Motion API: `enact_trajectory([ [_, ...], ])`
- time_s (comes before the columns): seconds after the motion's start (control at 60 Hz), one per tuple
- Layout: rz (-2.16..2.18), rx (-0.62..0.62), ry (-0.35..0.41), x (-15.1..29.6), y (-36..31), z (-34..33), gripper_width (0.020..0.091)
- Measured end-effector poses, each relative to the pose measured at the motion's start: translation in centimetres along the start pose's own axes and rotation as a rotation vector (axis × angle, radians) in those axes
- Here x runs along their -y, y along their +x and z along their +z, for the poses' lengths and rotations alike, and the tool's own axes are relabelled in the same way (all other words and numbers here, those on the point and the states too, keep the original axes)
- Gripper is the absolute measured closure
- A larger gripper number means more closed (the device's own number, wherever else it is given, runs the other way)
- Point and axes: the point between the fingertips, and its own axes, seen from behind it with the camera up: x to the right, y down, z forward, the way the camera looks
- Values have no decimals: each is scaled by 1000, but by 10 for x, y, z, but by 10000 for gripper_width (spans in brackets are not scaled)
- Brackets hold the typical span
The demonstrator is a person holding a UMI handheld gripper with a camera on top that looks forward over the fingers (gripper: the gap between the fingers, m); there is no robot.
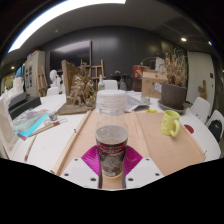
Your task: Pour water
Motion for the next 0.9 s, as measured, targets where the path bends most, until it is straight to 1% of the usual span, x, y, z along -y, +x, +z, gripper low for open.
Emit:
enact_trajectory([
  [0.067,10,20,31,25,-2,0,848],
  [0.167,110,55,88,76,0,0,849],
  [0.267,292,137,140,130,13,7,851],
  [0.367,504,219,163,178,32,20,851],
  [0.45,710,285,161,204,54,36,852],
  [0.517,892,323,145,211,73,53,852],
  [0.617,1134,376,95,211,98,74,853],
  [0.9,1722,496,-35,180,129,121,851],
])
